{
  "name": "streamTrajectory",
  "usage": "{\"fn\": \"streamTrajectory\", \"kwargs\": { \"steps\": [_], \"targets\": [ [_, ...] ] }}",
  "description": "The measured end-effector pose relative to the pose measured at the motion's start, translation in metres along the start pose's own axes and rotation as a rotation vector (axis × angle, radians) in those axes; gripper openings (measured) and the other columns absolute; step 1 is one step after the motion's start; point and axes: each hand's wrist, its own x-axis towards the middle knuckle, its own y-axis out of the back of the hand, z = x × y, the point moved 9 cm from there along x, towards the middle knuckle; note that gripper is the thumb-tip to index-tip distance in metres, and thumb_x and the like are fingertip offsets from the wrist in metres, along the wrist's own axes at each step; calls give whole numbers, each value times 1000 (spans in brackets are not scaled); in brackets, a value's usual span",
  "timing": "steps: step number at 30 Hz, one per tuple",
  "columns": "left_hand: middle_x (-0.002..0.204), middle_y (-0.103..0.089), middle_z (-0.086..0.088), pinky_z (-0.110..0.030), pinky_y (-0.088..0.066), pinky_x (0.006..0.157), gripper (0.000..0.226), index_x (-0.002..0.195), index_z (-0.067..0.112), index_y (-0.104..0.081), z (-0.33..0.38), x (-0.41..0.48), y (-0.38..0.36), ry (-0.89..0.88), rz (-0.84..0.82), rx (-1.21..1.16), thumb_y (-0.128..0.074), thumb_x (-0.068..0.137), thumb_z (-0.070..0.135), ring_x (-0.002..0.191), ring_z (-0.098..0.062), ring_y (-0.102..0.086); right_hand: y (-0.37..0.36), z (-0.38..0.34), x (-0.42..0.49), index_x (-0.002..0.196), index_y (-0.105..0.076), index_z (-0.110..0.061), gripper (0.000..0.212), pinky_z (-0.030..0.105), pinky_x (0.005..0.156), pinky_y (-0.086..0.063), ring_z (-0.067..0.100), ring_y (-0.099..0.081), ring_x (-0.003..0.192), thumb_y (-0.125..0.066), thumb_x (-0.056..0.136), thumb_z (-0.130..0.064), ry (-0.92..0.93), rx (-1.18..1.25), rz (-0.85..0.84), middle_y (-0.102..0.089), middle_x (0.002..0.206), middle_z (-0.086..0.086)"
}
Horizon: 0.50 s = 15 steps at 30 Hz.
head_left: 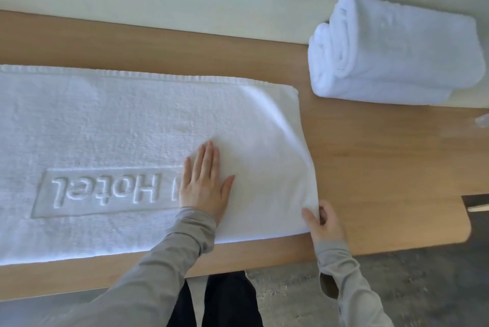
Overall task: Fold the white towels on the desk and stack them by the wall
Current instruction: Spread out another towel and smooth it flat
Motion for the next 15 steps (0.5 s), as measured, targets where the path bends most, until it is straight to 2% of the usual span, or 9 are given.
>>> {"fn": "streamTrajectory", "kwargs": {
  "steps": [2, 4, 8, 12, 15],
  "targets": [
    [156, -21, -5, -40, -9, 118, 70, 148, 9, -22, -3, 2, -4, 30, 7, 22, -15, 92, 51, 143, -17, -14, 3, -1, 5, 95, -55, -16, 12, 26, 59, -45, 20, -60, 74, -62, 87, -20, 8, -10, -59, -65, 82, 1],
    [156, -18, -4, -40, -9, 118, 71, 149, 10, -19, -3, 1, -6, 36, 6, 42, -12, 92, 52, 143, -16, -10, 1, 3, 8, 103, -53, -14, 20, 29, 67, -48, 21, -62, 80, -63, 86, -19, -29, -18, -140, -66, 89, 4],
    [155, -23, -7, -43, -12, 118, 72, 148, 7, -23, 1, 1, -4, 53, 27, 46, -14, 93, 53, 143, -21, -17, 2, -7, 25, 106, -49, -23, 31, 22, 64, -49, 12, -64, 81, -68, 82, -26, -73, 12, -247, -68, 87, -2],
    [153, -27, -13, -44, -14, 117, 72, 145, 4, -28, 21, 11, -4, 48, 32, 42, -16, 94, 53, 142, -27, -23, -3, -55, 71, 102, -53, -26, 24, 16, 54, -51, 10, -70, 70, -68, 83, -22, -53, 274, -256, -72, 81, -3],
    [153, -27, -13, -45, -16, 117, 72, 145, 4, -29, 39, 33, -1, 43, 47, 34, -18, 93, 52, 142, -28, -24, -22, -104, 116, 109, -51, -23, 27, 21, 66, -51, 12, -67, 81, -64, 86, -21, 37, 316, -274, -67, 96, -3]
  ]
}}
